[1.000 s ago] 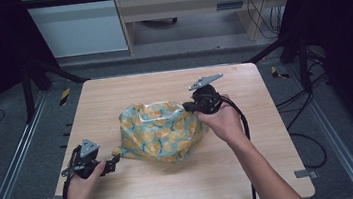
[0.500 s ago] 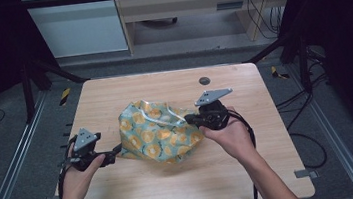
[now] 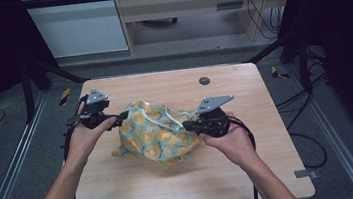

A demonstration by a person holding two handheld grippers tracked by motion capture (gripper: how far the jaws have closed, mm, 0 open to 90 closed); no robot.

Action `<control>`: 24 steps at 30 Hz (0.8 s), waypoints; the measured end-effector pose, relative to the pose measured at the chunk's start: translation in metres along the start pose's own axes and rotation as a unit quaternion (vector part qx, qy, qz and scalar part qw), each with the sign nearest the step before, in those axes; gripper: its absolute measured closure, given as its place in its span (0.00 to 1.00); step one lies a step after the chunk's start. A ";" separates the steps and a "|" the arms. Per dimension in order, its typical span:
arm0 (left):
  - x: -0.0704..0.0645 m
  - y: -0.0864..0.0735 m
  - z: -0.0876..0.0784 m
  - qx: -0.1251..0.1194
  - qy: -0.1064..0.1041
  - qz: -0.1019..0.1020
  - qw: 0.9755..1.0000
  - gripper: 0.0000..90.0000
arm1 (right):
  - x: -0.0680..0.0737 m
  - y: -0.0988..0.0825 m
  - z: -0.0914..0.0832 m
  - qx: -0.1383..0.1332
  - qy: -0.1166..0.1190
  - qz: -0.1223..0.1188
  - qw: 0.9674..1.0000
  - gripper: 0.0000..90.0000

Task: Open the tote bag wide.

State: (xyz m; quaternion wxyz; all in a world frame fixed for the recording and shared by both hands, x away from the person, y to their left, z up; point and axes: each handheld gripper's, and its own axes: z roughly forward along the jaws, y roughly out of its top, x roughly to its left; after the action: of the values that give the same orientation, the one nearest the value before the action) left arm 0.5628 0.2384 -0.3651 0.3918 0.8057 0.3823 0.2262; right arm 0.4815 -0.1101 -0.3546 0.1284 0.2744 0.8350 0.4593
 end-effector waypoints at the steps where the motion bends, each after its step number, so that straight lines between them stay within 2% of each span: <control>1: 0.000 0.000 0.000 0.000 0.000 0.000 1.000 0.17 | 0.000 0.000 0.000 0.000 0.000 0.000 1.000 1.00; 2: 0.001 0.003 0.010 0.016 -0.003 0.005 1.000 0.17 | 0.001 -0.001 0.001 0.002 0.003 -0.002 1.000 1.00; 3: 0.001 0.003 0.010 0.016 -0.003 0.005 1.000 0.17 | 0.001 -0.001 0.001 0.002 0.003 -0.002 1.000 1.00; 4: 0.001 0.005 0.016 0.029 -0.002 0.013 1.000 0.17 | 0.001 -0.001 0.001 0.002 0.004 -0.003 1.000 1.00; 5: 0.002 0.006 0.019 0.034 -0.005 0.012 0.999 0.17 | 0.002 -0.001 0.001 0.003 0.005 -0.005 1.000 1.00; 6: 0.003 0.007 0.025 0.039 -0.011 0.009 0.999 0.17 | 0.002 -0.001 0.001 0.003 0.006 -0.005 1.000 1.00; 7: 0.005 0.009 0.032 0.046 -0.027 0.001 0.999 0.18 | 0.003 -0.001 0.001 0.003 0.009 -0.008 1.000 1.00; 10: 0.007 0.009 0.041 0.060 -0.032 0.001 0.998 0.18 | 0.004 -0.002 0.002 0.004 0.010 -0.009 1.000 1.00; 13: 0.012 0.008 0.048 0.065 -0.035 -0.011 0.997 0.20 | 0.004 -0.003 0.002 0.005 0.011 -0.008 1.000 1.00; 14: 0.013 0.007 0.051 0.068 -0.043 -0.023 0.996 0.21 | 0.004 -0.003 0.002 0.005 0.012 -0.008 1.000 1.00; 16: 0.013 0.007 0.052 0.074 -0.050 -0.027 0.996 0.27 | 0.003 -0.003 0.002 0.004 0.012 -0.008 1.000 1.00; 17: 0.012 0.006 0.053 0.075 -0.058 -0.032 0.995 0.27 | 0.003 -0.003 0.002 0.004 0.012 -0.008 1.000 1.00; 20: 0.009 0.005 0.053 0.083 -0.066 -0.025 0.994 0.45 | 0.002 -0.003 0.003 0.003 0.011 -0.009 1.000 1.00; 21: 0.009 0.004 0.053 0.086 -0.064 -0.022 0.994 0.60 | 0.002 -0.003 0.003 0.003 0.009 -0.008 1.000 1.00; 22: 0.008 0.004 0.052 0.089 -0.058 -0.018 0.994 0.60 | 0.002 -0.003 0.003 0.003 0.009 -0.008 1.000 1.00; 23: 0.007 0.003 0.051 0.085 -0.058 -0.017 0.995 0.69 | 0.001 -0.003 0.003 0.003 0.007 -0.007 1.000 1.00; 24: 0.006 0.002 0.049 0.082 -0.059 -0.016 0.995 0.83 | 0.000 -0.003 0.002 0.002 0.005 -0.005 1.000 1.00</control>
State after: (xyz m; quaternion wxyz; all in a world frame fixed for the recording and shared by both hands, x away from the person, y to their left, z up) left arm 0.5999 0.2202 -0.3924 0.3497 0.8409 0.3889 0.1391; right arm 0.4819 -0.1101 -0.3585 0.1260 0.2685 0.8376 0.4588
